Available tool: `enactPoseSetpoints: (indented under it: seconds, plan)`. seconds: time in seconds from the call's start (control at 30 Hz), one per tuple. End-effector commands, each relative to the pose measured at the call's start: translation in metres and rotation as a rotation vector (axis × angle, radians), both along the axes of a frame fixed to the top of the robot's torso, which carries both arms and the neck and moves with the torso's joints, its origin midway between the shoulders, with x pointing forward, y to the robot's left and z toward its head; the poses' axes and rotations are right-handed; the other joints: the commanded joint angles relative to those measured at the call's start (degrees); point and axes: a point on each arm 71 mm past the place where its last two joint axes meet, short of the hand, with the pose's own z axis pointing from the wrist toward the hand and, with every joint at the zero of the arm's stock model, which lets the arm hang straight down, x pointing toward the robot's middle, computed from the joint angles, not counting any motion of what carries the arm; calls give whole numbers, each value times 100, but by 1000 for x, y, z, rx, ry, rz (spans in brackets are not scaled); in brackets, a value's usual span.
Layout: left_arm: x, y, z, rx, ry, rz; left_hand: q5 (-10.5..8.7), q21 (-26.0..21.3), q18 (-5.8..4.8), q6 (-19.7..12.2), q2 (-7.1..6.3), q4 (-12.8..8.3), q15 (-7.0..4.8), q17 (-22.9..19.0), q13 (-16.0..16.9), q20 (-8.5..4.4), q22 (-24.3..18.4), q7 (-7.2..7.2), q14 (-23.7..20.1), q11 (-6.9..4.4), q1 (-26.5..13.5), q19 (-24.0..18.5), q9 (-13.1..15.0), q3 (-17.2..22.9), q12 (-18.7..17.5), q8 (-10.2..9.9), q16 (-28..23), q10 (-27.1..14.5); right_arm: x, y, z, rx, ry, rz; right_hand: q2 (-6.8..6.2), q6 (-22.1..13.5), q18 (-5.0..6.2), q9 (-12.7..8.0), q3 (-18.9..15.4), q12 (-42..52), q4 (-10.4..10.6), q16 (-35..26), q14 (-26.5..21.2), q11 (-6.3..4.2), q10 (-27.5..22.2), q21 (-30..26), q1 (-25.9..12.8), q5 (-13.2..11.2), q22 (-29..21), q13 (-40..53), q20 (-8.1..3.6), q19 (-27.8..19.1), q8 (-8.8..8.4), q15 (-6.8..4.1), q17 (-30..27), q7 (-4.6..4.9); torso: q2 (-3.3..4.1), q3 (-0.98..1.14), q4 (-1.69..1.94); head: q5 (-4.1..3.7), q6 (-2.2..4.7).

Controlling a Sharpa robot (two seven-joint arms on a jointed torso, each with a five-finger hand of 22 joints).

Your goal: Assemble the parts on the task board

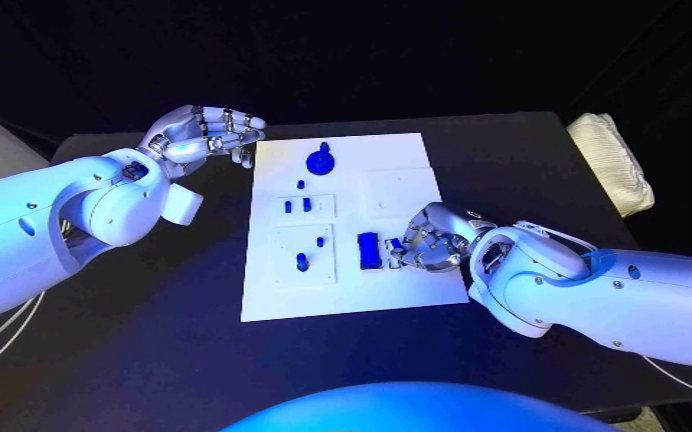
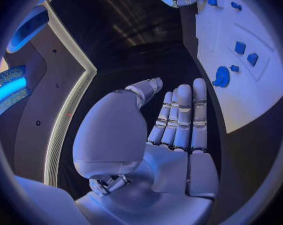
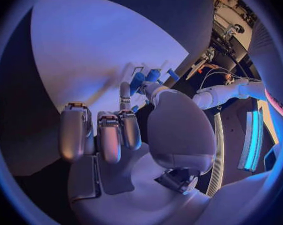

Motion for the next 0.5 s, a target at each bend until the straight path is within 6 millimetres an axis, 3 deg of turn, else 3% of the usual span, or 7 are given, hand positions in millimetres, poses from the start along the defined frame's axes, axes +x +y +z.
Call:
enactPoseSetpoints:
  seconds: [0.03, 0.17, 0.3, 0.5]
  plan:
    - [-1, -3, 1, -12, 4, -20, 20, -32, 84, -13, 18, 39, 14, -5, 8, 25, -5, 13, -14, 6, -36, 9, -7, 1, 21, 39, 20, -51, -1, 1, -6, -13, 63, -22, -10, 4, -104, -18, -55, 23, 3, 20, 587, -43, 392, 28, -92, -36, 683, 1203, -35, 241, -20, -36, 1508, 34, 0, 1, -1, 7, -3]
    - [-1, -3, 0, -11, 5, -22, 20, -32, 84, -13, 18, 39, 14, -5, 8, 25, -5, 13, -14, 6, -36, 9, -7, 1, 21, 39, 20, -51, 1, 6, -7, -6, 62, -31, 61, 31, -109, -16, -145, 36, 13, 20, 587, -48, 398, 50, -337, -53, 705, 1212, -37, 249, -6, -39, 1508, 28, 2, 0, -8, 11, -17]
    - [-1, -5, 0, -11, 7, -27, 20, -32, 84, -13, 18, 39, 14, -5, 8, 25, -5, 13, -14, 6, -36, 9, -7, 1, 21, 39, 20, -51, 2, 7, -8, -12, 67, -33, 96, 34, -108, -17, -161, 46, 14, 20, 587, -49, 403, 47, -407, -47, 706, 1218, -38, 249, -4, -41, 1508, 26, 3, -11, 13, -17, -16]
    - [-1, -5, 0, -11, 8, -28, 20, -32, 84, -13, 18, 39, 14, -5, 8, 25, -5, 13, -14, 6, -36, 9, -7, 1, 21, 39, 20, -51, 3, 9, -10, -18, 70, -35, 116, 35, -109, -17, -166, 50, 13, 20, 587, -49, 404, 49, -440, -42, 709, 1220, -39, 249, -4, -42, 1508, 24, 1, 0, -2, 17, -27]
